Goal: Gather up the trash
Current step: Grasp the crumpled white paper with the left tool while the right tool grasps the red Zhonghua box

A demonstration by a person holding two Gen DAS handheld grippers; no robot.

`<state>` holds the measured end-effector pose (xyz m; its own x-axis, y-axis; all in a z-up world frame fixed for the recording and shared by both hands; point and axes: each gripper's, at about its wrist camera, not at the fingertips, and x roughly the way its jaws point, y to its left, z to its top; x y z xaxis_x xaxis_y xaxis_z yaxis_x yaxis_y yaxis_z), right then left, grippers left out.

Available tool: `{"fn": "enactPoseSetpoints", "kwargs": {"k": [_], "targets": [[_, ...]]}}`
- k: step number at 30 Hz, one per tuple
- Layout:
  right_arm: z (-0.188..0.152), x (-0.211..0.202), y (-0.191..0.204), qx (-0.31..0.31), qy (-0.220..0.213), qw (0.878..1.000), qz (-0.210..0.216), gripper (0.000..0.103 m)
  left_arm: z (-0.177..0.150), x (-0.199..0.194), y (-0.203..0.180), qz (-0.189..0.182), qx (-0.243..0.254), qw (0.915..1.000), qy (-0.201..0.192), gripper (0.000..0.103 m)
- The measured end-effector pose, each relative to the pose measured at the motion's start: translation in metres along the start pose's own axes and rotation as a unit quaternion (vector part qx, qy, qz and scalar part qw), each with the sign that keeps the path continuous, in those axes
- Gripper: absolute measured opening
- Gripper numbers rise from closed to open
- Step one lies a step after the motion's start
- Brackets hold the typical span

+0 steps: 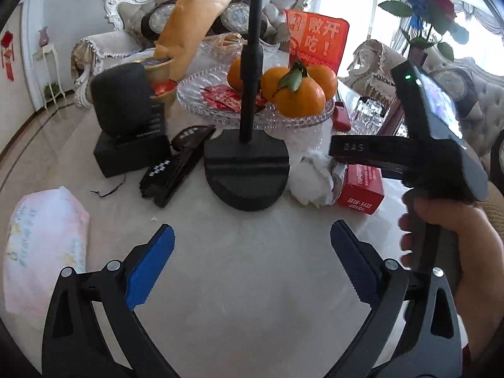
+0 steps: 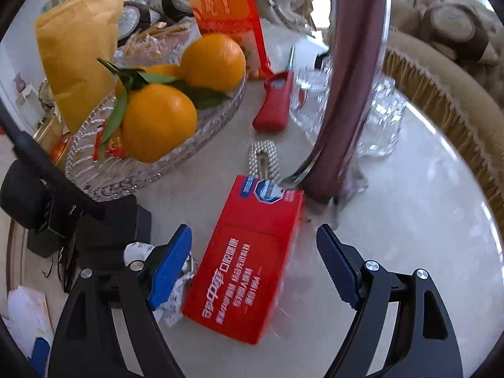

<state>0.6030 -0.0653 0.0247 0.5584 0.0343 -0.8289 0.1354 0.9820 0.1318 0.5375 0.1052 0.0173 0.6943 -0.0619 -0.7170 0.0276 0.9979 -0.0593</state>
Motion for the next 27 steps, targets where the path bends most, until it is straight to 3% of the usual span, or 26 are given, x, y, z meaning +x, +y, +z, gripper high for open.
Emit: {"fn": "enactPoseSetpoints", "kwargs": {"k": [3,8,10,12,16,18,23,25,27], "targets": [[-0.003,-0.005,-0.013,-0.013,0.003,1.000,-0.006,0.077,0.006,0.007,-0.007,0.007,0.006,0.9999,-0.008,0.096],[-0.010,-0.011,-0.046,-0.068,0.029,0.997,0.013,0.077,0.018,0.018,-0.028,-0.034,0.007,0.9994,-0.002,0.096],[-0.015,-0.016,-0.060,-0.087,0.027,0.995,0.025,0.074,0.026,0.025,-0.043,-0.013,0.046,0.9988,-0.012,0.096],[-0.019,-0.016,-0.072,-0.121,0.026,0.990,0.061,0.064,0.034,0.033,-0.058,-0.002,0.080,0.9966,-0.020,0.096],[-0.033,-0.028,-0.091,-0.189,0.015,0.978,0.084,0.061,0.048,0.053,-0.080,-0.014,0.103,0.9944,-0.022,0.096],[-0.038,-0.031,-0.095,-0.213,0.014,0.973,0.091,0.060,0.054,0.065,-0.090,0.011,0.107,0.9939,-0.022,0.096],[-0.051,-0.031,-0.086,-0.270,-0.019,0.960,0.068,0.060,0.065,0.095,-0.114,0.081,0.135,0.9875,-0.001,0.096],[-0.046,-0.025,-0.082,-0.281,-0.026,0.957,0.066,0.060,0.065,0.104,-0.118,0.088,0.143,0.9858,0.010,0.096],[-0.047,-0.025,-0.078,-0.293,-0.032,0.953,0.067,0.060,0.064,0.110,-0.116,0.069,0.135,0.9881,0.026,0.096]]}}
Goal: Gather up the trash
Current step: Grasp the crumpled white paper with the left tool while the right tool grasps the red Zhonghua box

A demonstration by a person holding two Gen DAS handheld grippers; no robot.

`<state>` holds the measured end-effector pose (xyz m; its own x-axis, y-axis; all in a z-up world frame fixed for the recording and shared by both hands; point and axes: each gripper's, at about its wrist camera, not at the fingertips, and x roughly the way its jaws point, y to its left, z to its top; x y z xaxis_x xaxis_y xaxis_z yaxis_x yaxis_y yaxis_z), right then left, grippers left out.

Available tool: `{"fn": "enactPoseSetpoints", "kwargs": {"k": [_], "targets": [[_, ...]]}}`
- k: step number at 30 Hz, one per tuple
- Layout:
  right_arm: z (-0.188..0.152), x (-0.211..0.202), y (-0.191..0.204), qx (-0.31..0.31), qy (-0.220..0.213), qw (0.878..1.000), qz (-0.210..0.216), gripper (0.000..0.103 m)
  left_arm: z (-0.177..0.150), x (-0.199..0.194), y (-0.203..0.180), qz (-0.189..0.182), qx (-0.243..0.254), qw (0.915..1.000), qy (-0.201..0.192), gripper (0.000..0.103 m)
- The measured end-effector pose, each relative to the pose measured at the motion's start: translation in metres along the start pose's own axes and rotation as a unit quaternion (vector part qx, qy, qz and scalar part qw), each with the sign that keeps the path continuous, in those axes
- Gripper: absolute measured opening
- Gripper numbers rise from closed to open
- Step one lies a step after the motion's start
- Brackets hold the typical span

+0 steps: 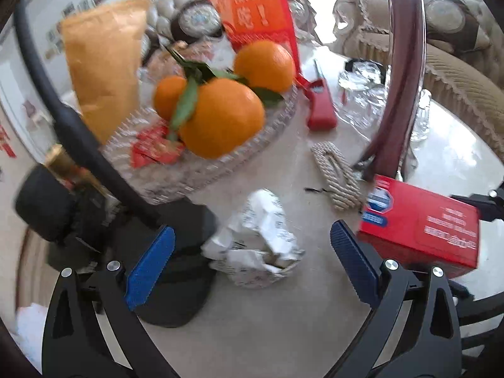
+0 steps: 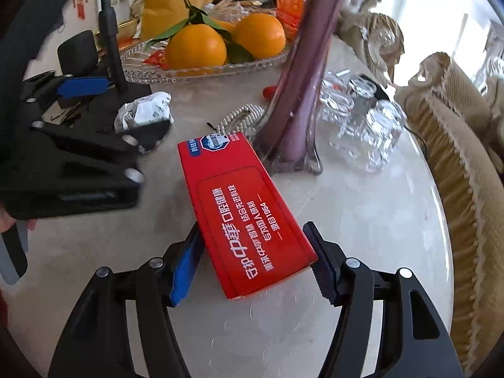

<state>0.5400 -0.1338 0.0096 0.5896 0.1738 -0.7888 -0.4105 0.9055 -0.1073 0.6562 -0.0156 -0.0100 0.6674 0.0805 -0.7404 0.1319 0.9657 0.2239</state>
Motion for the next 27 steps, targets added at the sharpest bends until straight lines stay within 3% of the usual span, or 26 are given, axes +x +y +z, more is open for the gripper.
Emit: {"fn": "enactPoseSetpoints", "kwargs": {"k": [3,4,5,8,11,14,15,16,17,18,20,27], "targets": [[0.004,0.000,0.003,-0.021,0.001,1.000,0.002,0.060,-0.002,0.006,0.003,-0.004,-0.015,0.9998,0.012,0.088],[0.005,-0.002,0.004,-0.028,0.003,1.000,0.002,0.060,-0.003,0.007,0.003,0.004,-0.015,0.9998,0.013,0.071],[0.005,-0.003,0.006,-0.038,0.004,0.999,-0.003,0.060,-0.005,0.008,0.001,0.017,-0.012,0.9997,0.011,0.066],[0.004,-0.011,0.012,-0.075,-0.009,0.997,-0.023,0.062,-0.004,0.009,0.001,0.017,0.003,0.9997,0.015,0.066],[0.002,-0.018,0.017,-0.099,-0.043,0.993,-0.050,0.081,-0.003,0.011,0.000,0.023,0.007,0.9996,0.013,0.066],[0.003,-0.007,0.022,-0.122,-0.033,0.990,-0.061,0.081,-0.004,0.010,-0.001,0.032,0.012,0.9994,0.010,0.066],[0.003,-0.005,0.023,-0.122,-0.031,0.991,-0.049,0.080,-0.005,0.010,-0.002,0.035,0.014,0.9992,0.009,0.063],[0.005,-0.004,0.021,-0.114,-0.027,0.993,-0.029,0.078,-0.005,0.010,-0.002,0.047,0.018,0.9987,0.005,0.054],[0.007,-0.003,0.019,-0.102,-0.019,0.995,0.001,0.058,-0.005,0.009,-0.002,0.048,0.020,0.9986,0.004,0.049],[0.008,-0.005,0.016,-0.085,-0.015,0.996,0.017,0.053,-0.005,0.008,0.000,0.035,0.016,0.9992,0.006,0.047],[0.005,-0.012,0.013,-0.061,-0.017,0.997,0.046,0.049,-0.008,0.006,0.003,0.031,0.009,0.9995,0.006,0.045],[-0.022,-0.044,-0.003,0.025,-0.031,0.997,0.059,0.046,-0.024,-0.037,0.014,-0.001,-0.014,0.9997,-0.020,0.045]]}}
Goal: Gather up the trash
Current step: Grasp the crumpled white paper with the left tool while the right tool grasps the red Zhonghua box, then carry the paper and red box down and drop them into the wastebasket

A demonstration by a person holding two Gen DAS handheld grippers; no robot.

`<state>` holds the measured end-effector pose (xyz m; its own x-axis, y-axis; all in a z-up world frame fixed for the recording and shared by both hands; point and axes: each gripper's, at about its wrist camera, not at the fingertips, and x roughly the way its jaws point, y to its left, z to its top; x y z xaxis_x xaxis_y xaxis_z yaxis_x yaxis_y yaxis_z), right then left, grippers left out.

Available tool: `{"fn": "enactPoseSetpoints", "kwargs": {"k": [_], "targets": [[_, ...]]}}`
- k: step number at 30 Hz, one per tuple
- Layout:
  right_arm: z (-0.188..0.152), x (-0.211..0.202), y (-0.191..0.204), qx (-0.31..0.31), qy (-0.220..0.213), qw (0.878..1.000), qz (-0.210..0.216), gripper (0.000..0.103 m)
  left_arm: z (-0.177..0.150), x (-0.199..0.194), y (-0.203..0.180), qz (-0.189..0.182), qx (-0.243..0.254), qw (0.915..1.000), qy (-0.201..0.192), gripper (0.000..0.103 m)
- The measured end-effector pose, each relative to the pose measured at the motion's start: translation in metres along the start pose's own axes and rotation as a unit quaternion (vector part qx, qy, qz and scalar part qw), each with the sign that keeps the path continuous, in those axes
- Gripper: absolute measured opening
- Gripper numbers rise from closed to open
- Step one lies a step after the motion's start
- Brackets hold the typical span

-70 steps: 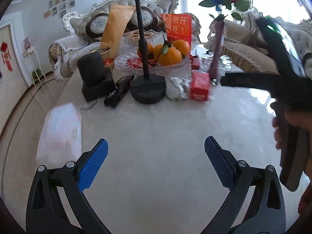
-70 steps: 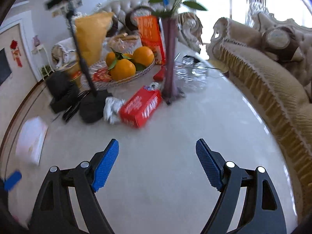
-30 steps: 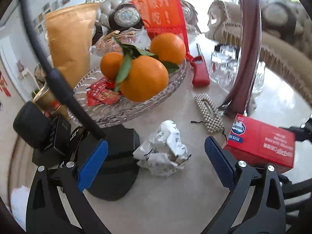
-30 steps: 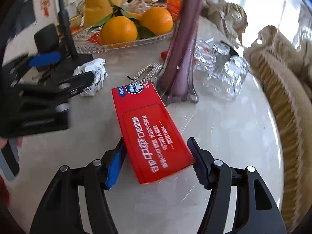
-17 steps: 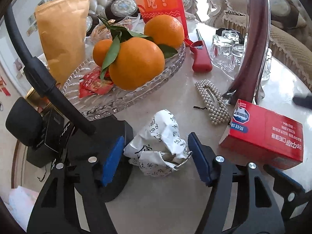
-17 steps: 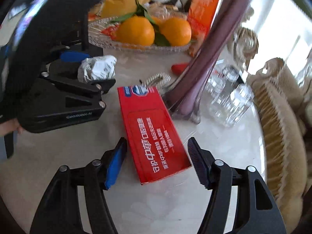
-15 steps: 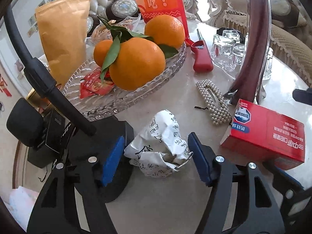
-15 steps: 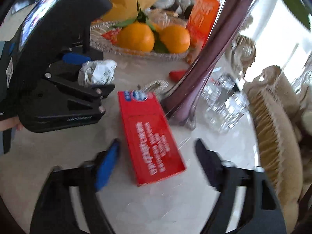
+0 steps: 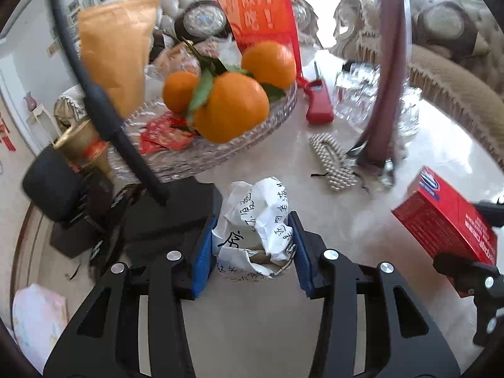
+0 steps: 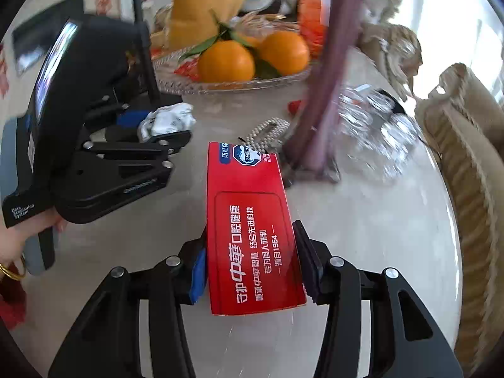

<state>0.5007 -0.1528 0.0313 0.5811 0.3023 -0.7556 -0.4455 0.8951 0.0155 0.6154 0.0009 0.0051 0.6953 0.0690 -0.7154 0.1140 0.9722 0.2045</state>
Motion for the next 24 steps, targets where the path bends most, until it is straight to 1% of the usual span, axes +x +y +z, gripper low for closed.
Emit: {"fn": "enactPoseSetpoints", "kwargs": {"k": [2,3,5,9,11,12,13,15,17,18,19,20,21,22,24], "targets": [[-0.010,-0.014,-0.005,0.031,-0.007,0.999,0.017,0.046,-0.007,-0.020,0.005,-0.011,-0.006,0.9999,-0.008,0.045],[-0.012,-0.018,-0.007,0.040,-0.010,0.999,0.018,0.046,-0.011,-0.032,0.007,-0.015,-0.007,0.9998,-0.012,0.045],[-0.028,-0.033,-0.005,0.055,-0.014,0.998,0.016,0.046,-0.026,-0.063,0.009,-0.030,-0.007,0.9993,-0.020,0.045],[-0.063,-0.079,0.012,0.062,-0.029,0.997,0.028,0.046,-0.069,-0.135,0.009,-0.058,0.000,0.9977,-0.036,0.045],[-0.087,-0.113,0.028,0.056,-0.041,0.997,0.035,0.046,-0.100,-0.186,0.008,-0.081,0.012,0.9956,-0.045,0.045],[-0.098,-0.127,0.035,0.051,-0.047,0.997,0.044,0.046,-0.119,-0.212,0.007,-0.097,0.016,0.9939,-0.049,0.045],[-0.118,-0.152,0.048,0.041,-0.057,0.996,0.052,0.046,-0.138,-0.237,0.005,-0.102,0.027,0.9930,-0.053,0.045],[-0.143,-0.182,0.068,0.030,-0.065,0.995,0.066,0.046,-0.173,-0.280,0.001,-0.114,0.044,0.9907,-0.061,0.045],[-0.181,-0.220,0.093,0.026,-0.077,0.993,0.089,0.046,-0.223,-0.329,-0.005,-0.143,0.045,0.9870,-0.059,0.045],[-0.198,-0.237,0.103,0.026,-0.079,0.992,0.099,0.046,-0.247,-0.348,-0.007,-0.158,0.037,0.9851,-0.058,0.045],[-0.216,-0.252,0.115,0.028,-0.083,0.990,0.109,0.046,-0.278,-0.368,-0.010,-0.173,0.026,0.9832,-0.051,0.045],[-0.240,-0.269,0.129,0.036,-0.085,0.988,0.124,0.046,-0.303,-0.383,-0.012,-0.181,0.014,0.9822,-0.046,0.045],[-0.259,-0.282,0.139,0.043,-0.085,0.986,0.134,0.046,-0.337,-0.401,-0.016,-0.186,-0.001,0.9818,-0.041,0.045],[-0.284,-0.296,0.152,0.058,-0.085,0.984,0.148,0.046,-0.359,-0.410,-0.019,-0.184,-0.010,0.9823,-0.034,0.045],[-0.317,-0.310,0.168,0.080,-0.076,0.981,0.162,0.046,-0.403,-0.420,-0.029,-0.174,-0.023,0.9844,-0.018,0.045]]}}
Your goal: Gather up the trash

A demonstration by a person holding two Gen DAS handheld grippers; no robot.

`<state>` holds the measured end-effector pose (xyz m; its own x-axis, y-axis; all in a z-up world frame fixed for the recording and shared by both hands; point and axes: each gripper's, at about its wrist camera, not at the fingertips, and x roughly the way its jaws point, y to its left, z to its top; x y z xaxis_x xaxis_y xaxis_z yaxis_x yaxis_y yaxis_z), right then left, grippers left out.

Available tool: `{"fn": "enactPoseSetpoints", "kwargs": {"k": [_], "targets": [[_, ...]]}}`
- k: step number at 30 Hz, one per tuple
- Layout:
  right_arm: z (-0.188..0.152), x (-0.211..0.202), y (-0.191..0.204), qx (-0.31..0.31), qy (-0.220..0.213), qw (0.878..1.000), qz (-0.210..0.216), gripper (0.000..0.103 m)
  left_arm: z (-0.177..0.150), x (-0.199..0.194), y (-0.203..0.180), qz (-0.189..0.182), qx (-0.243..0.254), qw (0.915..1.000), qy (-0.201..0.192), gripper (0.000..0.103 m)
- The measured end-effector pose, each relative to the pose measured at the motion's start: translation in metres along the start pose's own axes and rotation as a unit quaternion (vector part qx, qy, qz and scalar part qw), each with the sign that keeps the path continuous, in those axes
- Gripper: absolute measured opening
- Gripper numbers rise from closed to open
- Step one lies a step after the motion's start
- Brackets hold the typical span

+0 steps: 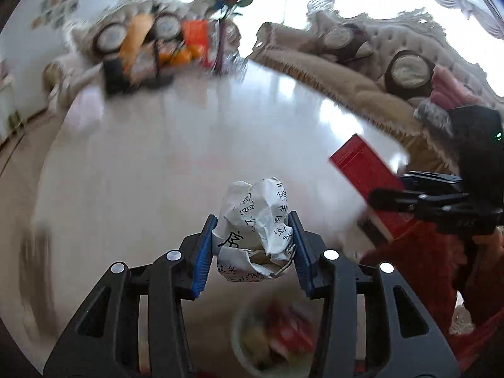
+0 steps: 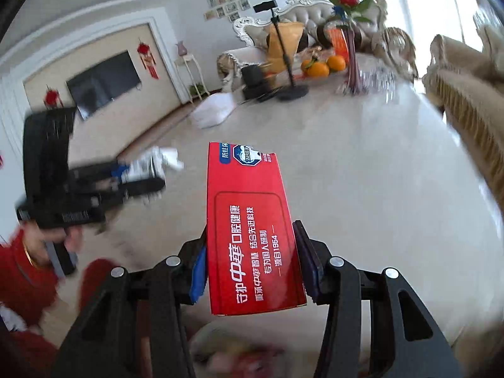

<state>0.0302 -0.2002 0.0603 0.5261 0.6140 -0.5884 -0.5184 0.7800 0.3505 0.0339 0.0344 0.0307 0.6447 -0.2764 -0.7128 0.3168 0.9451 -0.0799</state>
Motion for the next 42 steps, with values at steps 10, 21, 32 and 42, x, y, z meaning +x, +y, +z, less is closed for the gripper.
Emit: {"fn": "enactPoseSetpoints", "kwargs": {"k": [10,21,32,42], "targets": [[-0.163,0.064,0.003,0.120,0.166,0.977,-0.057,0.046,-0.164,0.112,-0.040,-0.026,-0.067,0.9793,0.189,0.045],[-0.182,0.119,-0.002,0.105,0.220,0.963,-0.113,0.070,-0.189,0.141,-0.034,0.002,-0.094,0.9707,0.221,0.094],[-0.188,0.090,-0.005,0.145,0.222,0.953,-0.149,0.087,-0.156,0.116,-0.027,0.044,-0.080,0.9792,0.181,0.096],[-0.160,0.055,0.005,0.161,0.189,0.947,-0.203,0.087,-0.101,0.056,-0.017,0.072,-0.095,0.9854,0.121,0.096]]}}
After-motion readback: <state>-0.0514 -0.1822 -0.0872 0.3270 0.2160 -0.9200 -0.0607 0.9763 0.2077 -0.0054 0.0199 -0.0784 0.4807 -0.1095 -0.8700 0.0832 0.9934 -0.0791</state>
